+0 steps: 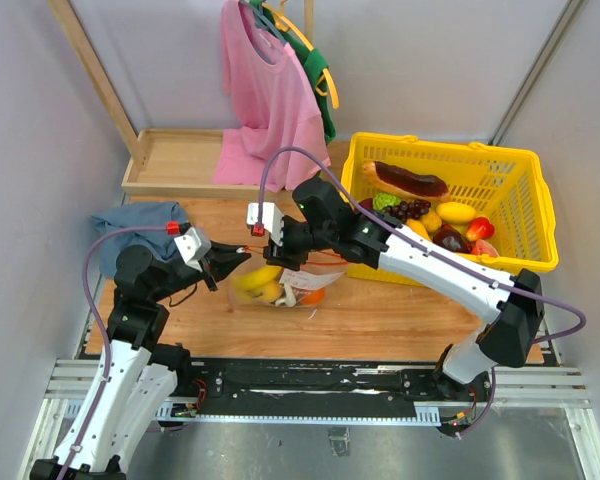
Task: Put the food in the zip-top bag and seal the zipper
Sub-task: Zip the zipper food storage bag at the center of the board.
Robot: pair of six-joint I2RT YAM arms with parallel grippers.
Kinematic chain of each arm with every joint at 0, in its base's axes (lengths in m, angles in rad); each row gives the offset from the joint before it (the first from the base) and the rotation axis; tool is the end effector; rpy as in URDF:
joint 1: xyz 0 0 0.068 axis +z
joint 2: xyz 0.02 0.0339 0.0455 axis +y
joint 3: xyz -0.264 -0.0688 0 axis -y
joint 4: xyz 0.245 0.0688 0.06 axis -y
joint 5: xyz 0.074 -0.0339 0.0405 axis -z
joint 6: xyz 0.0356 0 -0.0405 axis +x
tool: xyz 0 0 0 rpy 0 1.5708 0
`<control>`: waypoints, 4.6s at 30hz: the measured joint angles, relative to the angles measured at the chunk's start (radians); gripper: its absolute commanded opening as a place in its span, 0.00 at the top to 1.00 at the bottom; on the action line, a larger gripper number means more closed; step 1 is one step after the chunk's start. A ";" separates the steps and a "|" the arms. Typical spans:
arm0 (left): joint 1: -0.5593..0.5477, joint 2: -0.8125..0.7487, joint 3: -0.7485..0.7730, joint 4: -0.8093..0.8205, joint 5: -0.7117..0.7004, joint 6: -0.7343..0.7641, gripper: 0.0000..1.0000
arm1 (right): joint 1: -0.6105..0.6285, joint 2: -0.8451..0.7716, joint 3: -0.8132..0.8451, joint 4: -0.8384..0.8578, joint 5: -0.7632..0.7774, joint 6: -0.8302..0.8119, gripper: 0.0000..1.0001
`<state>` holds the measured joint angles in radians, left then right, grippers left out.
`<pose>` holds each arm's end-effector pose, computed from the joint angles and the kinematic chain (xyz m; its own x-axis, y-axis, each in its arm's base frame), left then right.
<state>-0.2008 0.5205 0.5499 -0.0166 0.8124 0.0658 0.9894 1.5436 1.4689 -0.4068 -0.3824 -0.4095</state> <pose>0.1247 -0.0518 0.3132 0.0683 0.0322 -0.9971 0.8458 0.5282 0.0750 0.1847 0.3052 0.3694 0.1477 -0.4478 -0.8818 -0.9791 0.0598 -0.1944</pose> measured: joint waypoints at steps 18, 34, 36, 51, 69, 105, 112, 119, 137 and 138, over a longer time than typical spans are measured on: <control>-0.004 -0.013 -0.008 0.055 0.040 -0.026 0.65 | -0.002 -0.085 -0.040 -0.063 -0.033 -0.043 0.99; -0.004 0.054 -0.025 0.132 0.144 -0.083 1.00 | -0.002 -0.118 -0.087 -0.033 -0.058 -0.031 0.96; -0.004 0.058 -0.025 0.143 0.156 -0.086 1.00 | -0.002 -0.118 -0.087 -0.026 -0.066 -0.028 0.84; -0.005 0.065 -0.025 0.143 0.169 -0.093 1.00 | -0.002 -0.109 -0.062 0.091 -0.245 -0.043 0.67; -0.005 0.070 -0.025 0.143 0.169 -0.093 1.00 | -0.002 -0.047 -0.024 0.194 -0.275 -0.045 0.95; -0.011 0.044 -0.029 0.130 -0.069 -0.114 1.00 | -0.059 -0.201 -0.177 0.102 -0.014 -0.080 0.99; -0.011 0.044 -0.029 0.105 -0.232 -0.111 1.00 | -0.075 -0.209 -0.193 0.074 0.058 -0.061 0.99; -0.012 0.053 -0.029 0.084 -0.384 -0.111 1.00 | -0.077 -0.245 -0.224 0.045 0.113 -0.057 0.99; -0.012 0.145 -0.017 0.019 -0.793 -0.126 1.00 | -0.096 -0.265 -0.241 0.028 0.203 -0.051 0.99; -0.012 0.148 -0.015 0.018 -0.809 -0.127 1.00 | -0.096 -0.265 -0.241 0.029 0.207 -0.050 0.99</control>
<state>-0.2131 0.6682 0.5350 0.0010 0.0036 -0.0616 0.8932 1.2789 1.2278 -0.3782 -0.1753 -0.4595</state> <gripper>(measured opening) 0.009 0.113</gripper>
